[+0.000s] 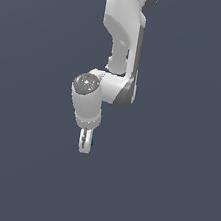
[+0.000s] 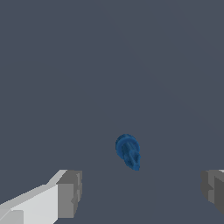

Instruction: Pick up the object and move it to a goal position.

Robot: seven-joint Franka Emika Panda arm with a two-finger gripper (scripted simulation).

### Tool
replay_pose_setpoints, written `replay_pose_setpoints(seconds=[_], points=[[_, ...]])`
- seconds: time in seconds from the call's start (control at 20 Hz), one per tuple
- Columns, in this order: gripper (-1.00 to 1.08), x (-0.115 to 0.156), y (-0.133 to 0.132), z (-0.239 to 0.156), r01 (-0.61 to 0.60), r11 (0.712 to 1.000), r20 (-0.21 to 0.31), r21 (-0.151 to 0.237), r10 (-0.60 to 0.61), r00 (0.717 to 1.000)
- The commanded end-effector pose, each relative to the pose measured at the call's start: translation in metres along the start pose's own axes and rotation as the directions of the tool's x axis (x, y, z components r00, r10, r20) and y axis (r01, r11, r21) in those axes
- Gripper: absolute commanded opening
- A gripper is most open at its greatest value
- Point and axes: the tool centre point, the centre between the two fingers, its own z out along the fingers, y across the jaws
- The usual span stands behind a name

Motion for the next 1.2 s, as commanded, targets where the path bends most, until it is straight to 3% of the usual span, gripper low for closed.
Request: replay_pose_setpoints(seconds=[0.0,0.7,0.75,1.15], points=[[1.00,0.000,0.000,0.003,0.000,1.000,0.000,0.000,0.000,1.000],[1.00,0.000,0.000,0.050,-0.005,1.000,0.000,0.000,0.005,1.000],[-1.00,0.000,0.000,0.050,-0.005,1.000,0.000,0.000,0.005,1.000],[-1.00,0.000,0.000,0.050,-0.005,1.000,0.000,0.000,0.005,1.000]])
